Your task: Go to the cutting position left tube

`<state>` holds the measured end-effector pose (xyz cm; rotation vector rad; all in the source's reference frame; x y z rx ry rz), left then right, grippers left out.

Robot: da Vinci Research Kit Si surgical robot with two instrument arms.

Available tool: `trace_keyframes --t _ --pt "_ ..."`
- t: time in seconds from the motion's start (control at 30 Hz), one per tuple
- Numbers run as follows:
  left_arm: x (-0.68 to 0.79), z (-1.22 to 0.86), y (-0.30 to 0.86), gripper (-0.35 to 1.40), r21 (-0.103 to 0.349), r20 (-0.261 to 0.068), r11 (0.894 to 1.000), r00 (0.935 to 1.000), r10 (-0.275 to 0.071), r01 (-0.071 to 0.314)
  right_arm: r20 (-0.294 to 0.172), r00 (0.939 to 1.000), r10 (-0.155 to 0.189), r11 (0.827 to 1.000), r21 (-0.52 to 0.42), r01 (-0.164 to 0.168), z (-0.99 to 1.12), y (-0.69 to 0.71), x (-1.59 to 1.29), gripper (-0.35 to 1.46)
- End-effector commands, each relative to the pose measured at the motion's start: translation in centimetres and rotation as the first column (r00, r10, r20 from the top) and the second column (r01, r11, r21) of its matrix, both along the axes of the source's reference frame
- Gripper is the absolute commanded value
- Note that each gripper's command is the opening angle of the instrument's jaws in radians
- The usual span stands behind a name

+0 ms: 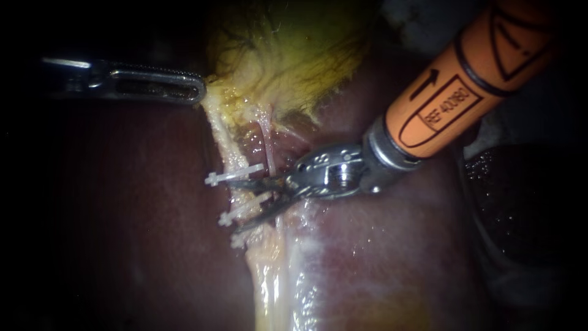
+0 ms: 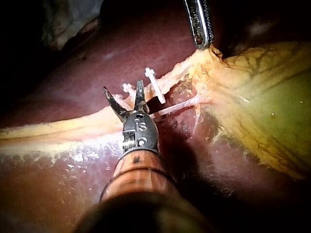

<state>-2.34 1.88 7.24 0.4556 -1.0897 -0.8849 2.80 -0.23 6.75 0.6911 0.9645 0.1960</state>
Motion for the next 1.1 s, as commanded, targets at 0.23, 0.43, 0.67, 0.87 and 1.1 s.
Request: trace_keyframes --t 0.23,0.43,0.67,0.87,1.1 --pt "0.00 0.00 0.00 -0.35 0.000 0.000 1.000 1.0000 0.000 0.000 -0.012 0.9996 -0.025 0.996 0.089 0.026 0.23 0.06 -0.17 1.04" --pt "0.00 0.00 0.00 -0.35 0.000 0.000 1.000 1.0000 0.000 0.000 -0.001 0.9995 -0.032 0.986 0.161 0.032 0.56 0.11 -0.25 1.04" --pt "0.00 0.00 0.00 -0.35 0.000 0.000 1.000 1.0000 0.000 0.000 0.009 0.9981 -0.061 0.969 0.240 0.057 0.97 0.04 -0.28 1.04" --pt "0.00 0.00 0.00 -0.35 0.000 0.000 1.000 1.0000 0.000 0.000 -0.002 0.9969 -0.079 0.954 0.290 0.076 1.19 0.01 -0.16 1.04" --pt "0.00 0.00 0.00 -0.35 0.000 0.000 1.000 1.0000 0.000 0.000 -0.066 0.9960 -0.060 0.923 0.375 0.081 1.23 0.05 0.05 1.05"
